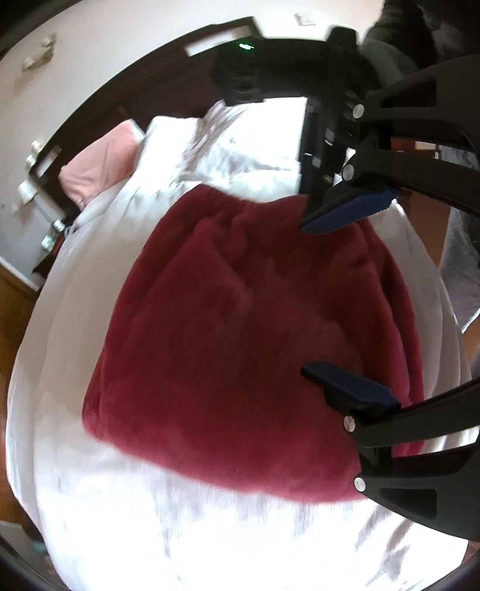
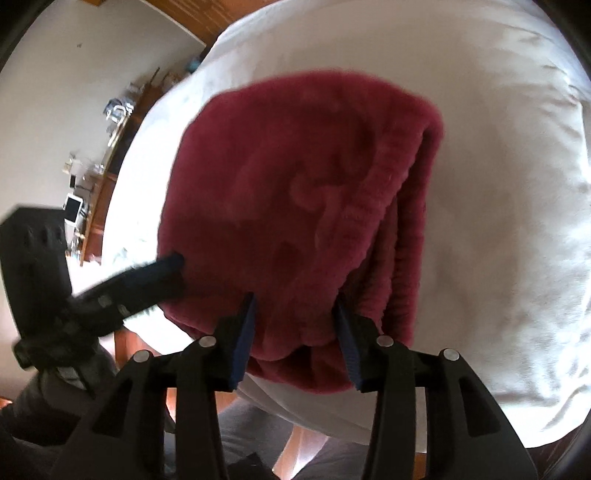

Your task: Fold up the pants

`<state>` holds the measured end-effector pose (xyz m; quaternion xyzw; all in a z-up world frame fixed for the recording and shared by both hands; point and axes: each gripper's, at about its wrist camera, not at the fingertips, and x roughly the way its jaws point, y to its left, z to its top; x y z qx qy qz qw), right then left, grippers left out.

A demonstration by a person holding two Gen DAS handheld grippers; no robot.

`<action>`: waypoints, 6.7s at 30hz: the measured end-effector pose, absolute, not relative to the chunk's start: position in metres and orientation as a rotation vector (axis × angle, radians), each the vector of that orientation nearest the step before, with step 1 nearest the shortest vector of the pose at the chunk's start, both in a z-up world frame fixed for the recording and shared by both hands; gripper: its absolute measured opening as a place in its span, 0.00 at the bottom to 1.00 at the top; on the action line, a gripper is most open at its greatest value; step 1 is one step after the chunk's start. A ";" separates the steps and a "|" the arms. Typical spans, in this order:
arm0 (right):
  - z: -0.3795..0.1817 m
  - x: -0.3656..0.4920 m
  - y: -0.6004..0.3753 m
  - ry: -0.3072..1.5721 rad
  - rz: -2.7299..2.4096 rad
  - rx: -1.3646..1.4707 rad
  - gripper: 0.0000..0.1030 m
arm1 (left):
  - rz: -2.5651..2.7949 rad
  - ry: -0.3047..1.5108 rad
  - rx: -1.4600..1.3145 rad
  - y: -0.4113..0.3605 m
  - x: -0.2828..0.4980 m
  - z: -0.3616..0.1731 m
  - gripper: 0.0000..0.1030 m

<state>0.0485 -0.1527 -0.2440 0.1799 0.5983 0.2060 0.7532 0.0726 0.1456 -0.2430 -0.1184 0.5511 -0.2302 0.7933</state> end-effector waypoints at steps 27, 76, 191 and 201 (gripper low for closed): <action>-0.274 0.017 -0.187 1.370 0.393 0.338 0.26 | -0.541 1.210 0.001 0.080 0.059 -0.271 0.77; -0.220 0.058 -0.242 1.099 0.170 0.219 0.36 | -0.519 1.230 0.222 0.038 0.065 -0.267 0.85; -0.236 0.277 0.015 1.342 0.532 -0.065 0.22 | -0.365 1.362 -0.293 0.212 0.082 -0.296 0.69; -0.271 0.290 0.038 1.348 0.464 -0.211 0.17 | -0.345 1.378 -0.336 0.220 0.068 -0.313 0.48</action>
